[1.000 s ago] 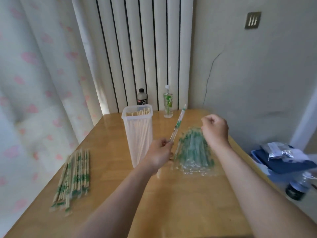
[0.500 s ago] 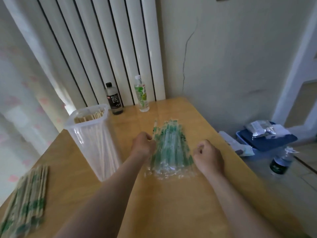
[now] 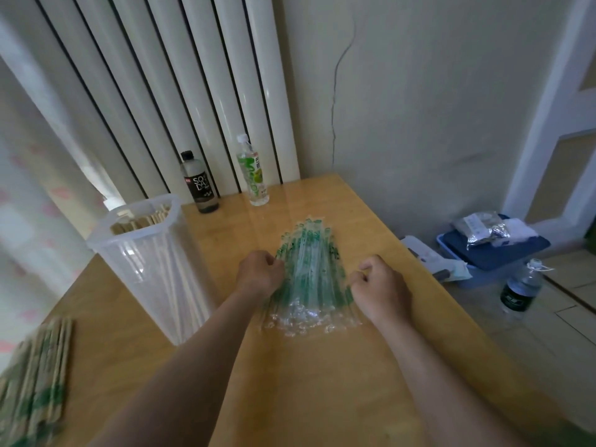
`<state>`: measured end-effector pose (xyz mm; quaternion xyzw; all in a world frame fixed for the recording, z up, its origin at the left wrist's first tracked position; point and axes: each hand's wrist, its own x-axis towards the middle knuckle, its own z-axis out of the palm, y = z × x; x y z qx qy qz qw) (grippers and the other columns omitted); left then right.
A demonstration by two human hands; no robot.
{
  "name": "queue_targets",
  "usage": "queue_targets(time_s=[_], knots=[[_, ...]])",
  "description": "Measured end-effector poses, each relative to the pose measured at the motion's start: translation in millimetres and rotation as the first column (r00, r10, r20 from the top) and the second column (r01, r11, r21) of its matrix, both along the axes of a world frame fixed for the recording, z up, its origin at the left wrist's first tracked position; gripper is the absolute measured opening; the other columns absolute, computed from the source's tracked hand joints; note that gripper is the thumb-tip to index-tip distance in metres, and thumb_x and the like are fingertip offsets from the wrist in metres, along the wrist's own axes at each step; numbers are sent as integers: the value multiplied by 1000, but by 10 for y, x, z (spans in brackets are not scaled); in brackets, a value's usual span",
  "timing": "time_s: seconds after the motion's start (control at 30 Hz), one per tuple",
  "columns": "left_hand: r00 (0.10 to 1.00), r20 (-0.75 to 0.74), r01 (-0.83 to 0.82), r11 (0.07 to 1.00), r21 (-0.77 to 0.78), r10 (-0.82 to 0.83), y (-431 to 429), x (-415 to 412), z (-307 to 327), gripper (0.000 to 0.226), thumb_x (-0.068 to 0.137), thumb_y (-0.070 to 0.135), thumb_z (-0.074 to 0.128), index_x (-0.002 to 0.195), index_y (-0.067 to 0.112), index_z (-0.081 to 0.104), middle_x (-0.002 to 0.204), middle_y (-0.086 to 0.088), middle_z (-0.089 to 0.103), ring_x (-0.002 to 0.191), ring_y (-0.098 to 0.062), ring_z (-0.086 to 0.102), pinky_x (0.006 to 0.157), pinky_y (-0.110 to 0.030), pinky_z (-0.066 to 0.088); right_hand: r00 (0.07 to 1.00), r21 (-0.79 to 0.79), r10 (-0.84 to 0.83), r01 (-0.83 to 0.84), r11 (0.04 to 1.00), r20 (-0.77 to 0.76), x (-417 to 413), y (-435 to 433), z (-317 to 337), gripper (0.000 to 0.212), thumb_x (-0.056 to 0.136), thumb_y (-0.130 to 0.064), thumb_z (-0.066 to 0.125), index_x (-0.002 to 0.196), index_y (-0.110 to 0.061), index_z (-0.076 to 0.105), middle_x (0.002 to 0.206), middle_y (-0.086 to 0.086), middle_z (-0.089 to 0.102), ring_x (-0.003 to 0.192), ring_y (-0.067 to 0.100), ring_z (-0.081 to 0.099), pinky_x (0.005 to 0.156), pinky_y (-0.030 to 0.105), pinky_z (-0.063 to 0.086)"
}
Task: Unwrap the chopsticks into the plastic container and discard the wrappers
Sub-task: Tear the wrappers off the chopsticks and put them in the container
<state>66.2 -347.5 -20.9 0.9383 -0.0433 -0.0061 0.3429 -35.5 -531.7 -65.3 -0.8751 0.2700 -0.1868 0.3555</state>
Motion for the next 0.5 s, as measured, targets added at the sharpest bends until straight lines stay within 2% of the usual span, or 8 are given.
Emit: queue_targets(time_s=[0.1,0.23,0.37,0.43,0.5], knots=[[999,-5,32,999,-20,-32,46,-56,12,18,94,14,52,83,6,65,76,-7,59,66,-20,51,60,-31,41,1000,26,-5,5,1000,5,-12,-1,23,5,95,-30,56,101,-29,57,79,-6,64,73,20,61,66,38,55],[997,8,74,997,-32,-74,123,-195,92,20,92,12,50,88,3,67,79,-11,62,69,-20,51,60,-31,42,1000,82,4,-5,997,10,-46,8,74,4,94,-30,57,97,-28,59,76,-6,65,70,18,61,62,34,53],[990,42,135,990,-47,-134,253,-400,228,17,94,12,51,92,10,68,90,-8,68,76,-18,58,62,-28,47,999,183,48,-50,982,16,-137,23,213,7,97,-29,57,99,-25,63,84,-9,61,79,18,62,77,40,58],[983,75,168,985,-38,-165,337,-505,298,17,94,13,51,90,12,68,87,-5,68,79,-17,59,63,-27,47,997,137,64,-69,988,42,-180,87,307,7,97,-27,57,95,-25,63,82,-8,62,79,21,63,76,40,58],[975,108,196,981,-7,-194,419,-592,358,18,94,13,51,91,13,69,88,-2,68,83,-17,60,66,-28,47,993,54,102,-106,993,65,-228,233,419,8,96,-28,56,89,-26,61,78,-7,64,74,21,63,68,37,54]])
